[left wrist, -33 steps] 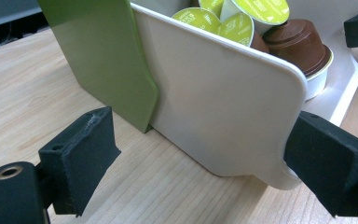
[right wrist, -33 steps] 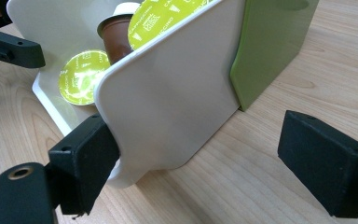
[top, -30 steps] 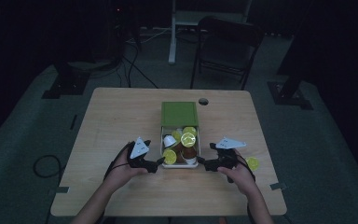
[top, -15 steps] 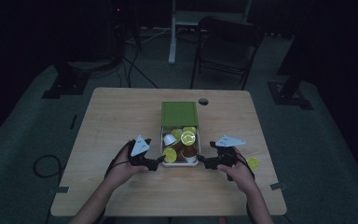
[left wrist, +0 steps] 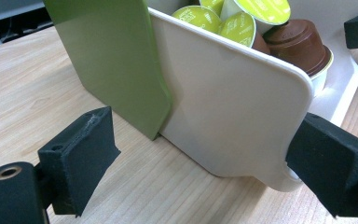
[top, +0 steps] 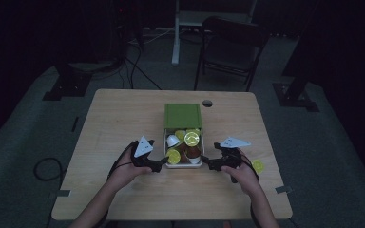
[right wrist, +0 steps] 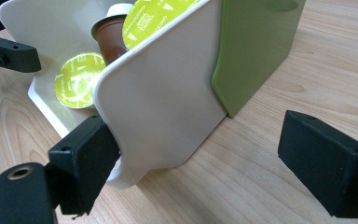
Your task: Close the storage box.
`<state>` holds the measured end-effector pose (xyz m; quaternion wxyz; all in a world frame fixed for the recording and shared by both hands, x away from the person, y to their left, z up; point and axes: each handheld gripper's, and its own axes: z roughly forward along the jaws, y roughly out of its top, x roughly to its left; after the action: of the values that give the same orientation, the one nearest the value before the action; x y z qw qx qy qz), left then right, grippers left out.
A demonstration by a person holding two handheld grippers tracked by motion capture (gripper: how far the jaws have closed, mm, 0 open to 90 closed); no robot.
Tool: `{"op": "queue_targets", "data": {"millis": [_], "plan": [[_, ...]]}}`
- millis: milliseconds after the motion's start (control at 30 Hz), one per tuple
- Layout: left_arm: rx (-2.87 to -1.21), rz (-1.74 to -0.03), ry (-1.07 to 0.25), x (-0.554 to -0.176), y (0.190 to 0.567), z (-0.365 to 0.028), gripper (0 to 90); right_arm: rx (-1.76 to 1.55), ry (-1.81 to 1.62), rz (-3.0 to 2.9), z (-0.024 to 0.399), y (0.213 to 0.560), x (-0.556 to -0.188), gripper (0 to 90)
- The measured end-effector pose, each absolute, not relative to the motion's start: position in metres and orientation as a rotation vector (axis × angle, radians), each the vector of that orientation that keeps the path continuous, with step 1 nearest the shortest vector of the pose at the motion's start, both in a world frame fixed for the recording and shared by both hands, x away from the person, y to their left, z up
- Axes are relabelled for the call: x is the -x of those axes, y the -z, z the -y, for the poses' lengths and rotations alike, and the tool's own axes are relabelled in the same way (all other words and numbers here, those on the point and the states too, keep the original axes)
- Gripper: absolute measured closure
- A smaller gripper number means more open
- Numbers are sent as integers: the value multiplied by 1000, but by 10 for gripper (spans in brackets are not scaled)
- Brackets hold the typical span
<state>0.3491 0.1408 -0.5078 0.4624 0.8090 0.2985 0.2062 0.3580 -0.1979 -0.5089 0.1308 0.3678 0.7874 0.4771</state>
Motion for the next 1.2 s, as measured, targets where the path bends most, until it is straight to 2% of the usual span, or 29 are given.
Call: {"op": "queue_targets", "data": {"millis": [1200], "plan": [[-1964, -781, -533, -372, 504, -141, 108, -1141, -1398, -2249, 195, 507, -385, 120]]}}
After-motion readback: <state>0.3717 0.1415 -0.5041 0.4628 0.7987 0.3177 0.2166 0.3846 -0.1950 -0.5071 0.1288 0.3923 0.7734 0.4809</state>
